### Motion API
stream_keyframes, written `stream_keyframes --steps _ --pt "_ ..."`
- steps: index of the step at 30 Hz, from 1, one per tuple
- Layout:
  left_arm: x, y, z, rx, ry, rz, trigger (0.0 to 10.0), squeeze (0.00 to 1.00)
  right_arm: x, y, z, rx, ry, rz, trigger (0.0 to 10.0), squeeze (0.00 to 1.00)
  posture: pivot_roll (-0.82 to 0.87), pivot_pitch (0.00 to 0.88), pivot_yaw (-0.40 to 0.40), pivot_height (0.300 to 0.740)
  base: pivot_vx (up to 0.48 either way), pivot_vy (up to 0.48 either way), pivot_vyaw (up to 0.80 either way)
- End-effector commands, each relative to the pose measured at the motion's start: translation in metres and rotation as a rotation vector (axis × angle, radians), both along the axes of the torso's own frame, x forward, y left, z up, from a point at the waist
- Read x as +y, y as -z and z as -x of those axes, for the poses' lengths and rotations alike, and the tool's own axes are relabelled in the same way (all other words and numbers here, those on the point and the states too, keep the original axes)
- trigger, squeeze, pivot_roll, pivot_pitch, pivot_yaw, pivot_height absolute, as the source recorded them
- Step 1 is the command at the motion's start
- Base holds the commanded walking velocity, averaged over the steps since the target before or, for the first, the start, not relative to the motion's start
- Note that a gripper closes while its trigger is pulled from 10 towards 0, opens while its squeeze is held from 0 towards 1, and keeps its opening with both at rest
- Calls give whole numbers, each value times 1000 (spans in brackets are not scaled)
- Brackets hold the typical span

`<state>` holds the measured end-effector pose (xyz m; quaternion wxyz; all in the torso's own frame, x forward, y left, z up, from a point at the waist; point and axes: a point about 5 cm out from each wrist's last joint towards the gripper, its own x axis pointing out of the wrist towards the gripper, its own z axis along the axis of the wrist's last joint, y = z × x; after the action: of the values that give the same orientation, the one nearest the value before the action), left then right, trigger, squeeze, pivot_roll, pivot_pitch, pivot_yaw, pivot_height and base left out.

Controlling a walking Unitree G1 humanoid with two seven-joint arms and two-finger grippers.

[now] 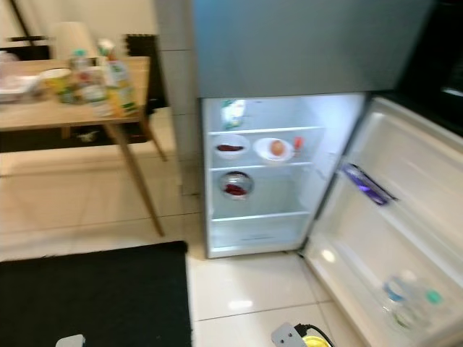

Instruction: Restocking fridge

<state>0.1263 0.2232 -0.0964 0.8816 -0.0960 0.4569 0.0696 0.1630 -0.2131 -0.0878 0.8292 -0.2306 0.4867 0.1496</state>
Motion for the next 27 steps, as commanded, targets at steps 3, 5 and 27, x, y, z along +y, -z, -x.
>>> stream_keyframes --steps 3,5,27 --pt "0 -1 -4 -7 -12 4 10000 0 0 0 1 8 -17 7 10000 0 -83 18 -8 740 0 0 775" --pt "0 -1 -5 -12 -17 8 10000 0 -1 0 1 8 -16 7 10000 0 -83 18 -8 740 0 0 775" --pt "-10 2 -2 16 -15 108 10000 0 -7 5 14 54 15 49 10000 0 -78 5 -10 740 0 -86 335"
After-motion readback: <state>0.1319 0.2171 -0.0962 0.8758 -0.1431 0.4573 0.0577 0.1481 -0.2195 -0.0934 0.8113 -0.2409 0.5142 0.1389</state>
